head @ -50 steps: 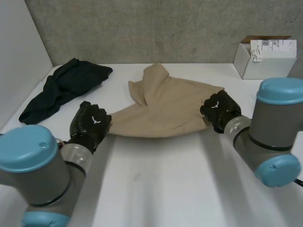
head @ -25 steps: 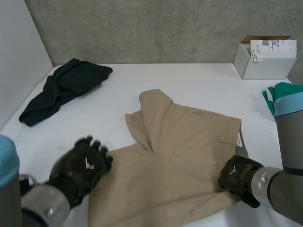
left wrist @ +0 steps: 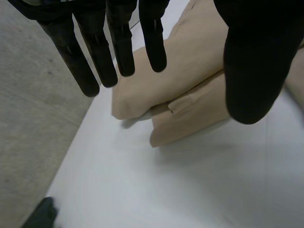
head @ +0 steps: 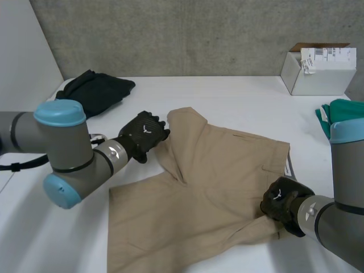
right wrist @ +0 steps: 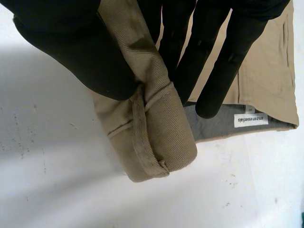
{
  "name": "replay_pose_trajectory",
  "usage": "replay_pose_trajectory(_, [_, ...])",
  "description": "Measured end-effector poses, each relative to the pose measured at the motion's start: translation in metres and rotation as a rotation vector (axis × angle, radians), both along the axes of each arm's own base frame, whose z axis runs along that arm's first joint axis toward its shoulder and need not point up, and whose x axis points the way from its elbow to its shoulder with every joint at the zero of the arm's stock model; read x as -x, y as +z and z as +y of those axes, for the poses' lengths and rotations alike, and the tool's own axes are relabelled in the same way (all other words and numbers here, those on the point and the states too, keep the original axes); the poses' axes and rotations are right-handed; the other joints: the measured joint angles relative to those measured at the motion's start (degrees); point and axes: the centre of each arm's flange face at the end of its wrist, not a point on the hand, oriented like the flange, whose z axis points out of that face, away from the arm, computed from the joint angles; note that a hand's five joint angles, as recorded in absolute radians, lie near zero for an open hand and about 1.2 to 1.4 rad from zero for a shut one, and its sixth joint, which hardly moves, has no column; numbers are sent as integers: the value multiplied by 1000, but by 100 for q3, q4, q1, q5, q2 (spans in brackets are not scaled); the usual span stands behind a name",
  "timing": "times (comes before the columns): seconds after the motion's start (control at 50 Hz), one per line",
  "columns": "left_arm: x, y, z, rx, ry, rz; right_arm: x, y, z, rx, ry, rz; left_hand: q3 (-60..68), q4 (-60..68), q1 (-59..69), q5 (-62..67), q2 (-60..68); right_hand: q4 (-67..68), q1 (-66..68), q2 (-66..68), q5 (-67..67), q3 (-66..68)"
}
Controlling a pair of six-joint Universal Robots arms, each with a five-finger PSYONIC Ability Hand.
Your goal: Fold the laundry.
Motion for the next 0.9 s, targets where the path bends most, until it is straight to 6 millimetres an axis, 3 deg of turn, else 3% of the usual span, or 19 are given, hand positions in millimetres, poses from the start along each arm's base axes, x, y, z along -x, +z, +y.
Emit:
replay_pose_trajectory(0.22, [6, -17, -26, -104, 19, 119, 4, -9, -2, -3, -15, 1, 786, 790, 748, 772, 777, 0, 0, 0, 0, 0])
replay_pose_trajectory(0.56, [9, -36, -35, -123, 28, 115, 4, -12, -2, -6, -16, 1, 819, 823, 778, 809, 817, 0, 0, 0, 0, 0])
replay_pose_trajectory(0.9, [13, -44, -43, -114, 25, 116, 4, -14, 0, -9, -17, 2, 1838, 1808, 1800, 1770, 1810, 0, 0, 0, 0, 0])
